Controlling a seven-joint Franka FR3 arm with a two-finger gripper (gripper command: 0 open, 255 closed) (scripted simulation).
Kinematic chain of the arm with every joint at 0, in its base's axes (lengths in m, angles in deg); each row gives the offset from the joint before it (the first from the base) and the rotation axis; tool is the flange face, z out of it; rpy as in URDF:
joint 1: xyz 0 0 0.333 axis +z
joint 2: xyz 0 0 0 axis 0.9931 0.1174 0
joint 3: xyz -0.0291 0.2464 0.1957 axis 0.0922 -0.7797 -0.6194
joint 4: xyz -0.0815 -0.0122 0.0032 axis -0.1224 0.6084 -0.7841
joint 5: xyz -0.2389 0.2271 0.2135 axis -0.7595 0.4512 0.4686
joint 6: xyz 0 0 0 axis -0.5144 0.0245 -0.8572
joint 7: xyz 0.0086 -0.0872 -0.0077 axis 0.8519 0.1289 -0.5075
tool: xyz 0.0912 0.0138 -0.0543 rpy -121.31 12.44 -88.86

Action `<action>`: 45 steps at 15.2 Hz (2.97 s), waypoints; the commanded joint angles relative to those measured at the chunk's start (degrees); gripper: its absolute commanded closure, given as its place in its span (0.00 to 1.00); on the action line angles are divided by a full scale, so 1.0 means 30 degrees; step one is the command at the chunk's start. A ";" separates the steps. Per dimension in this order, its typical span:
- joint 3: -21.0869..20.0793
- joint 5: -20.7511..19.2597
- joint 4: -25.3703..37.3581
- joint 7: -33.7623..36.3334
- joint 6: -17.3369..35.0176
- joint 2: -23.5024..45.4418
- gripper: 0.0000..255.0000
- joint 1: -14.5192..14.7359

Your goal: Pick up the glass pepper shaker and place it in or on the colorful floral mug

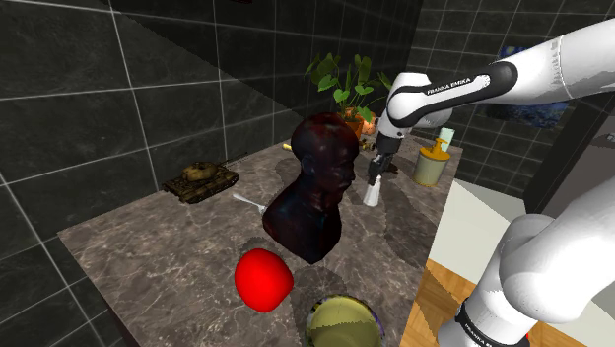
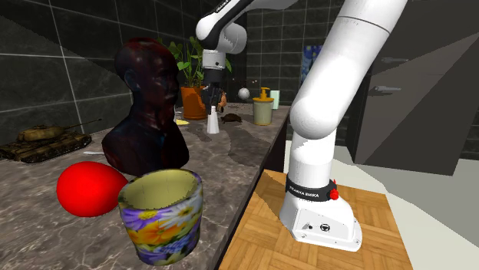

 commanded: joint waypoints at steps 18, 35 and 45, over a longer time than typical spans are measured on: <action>-0.0691 -0.0136 0.3859 0.0670 -0.5085 -0.1282 1.00 0.0007; -0.5088 0.0908 0.1452 0.5722 -0.7560 -0.6301 1.00 0.0932; -0.9192 0.3390 0.0308 1.0245 -0.8574 -0.8792 1.00 0.2522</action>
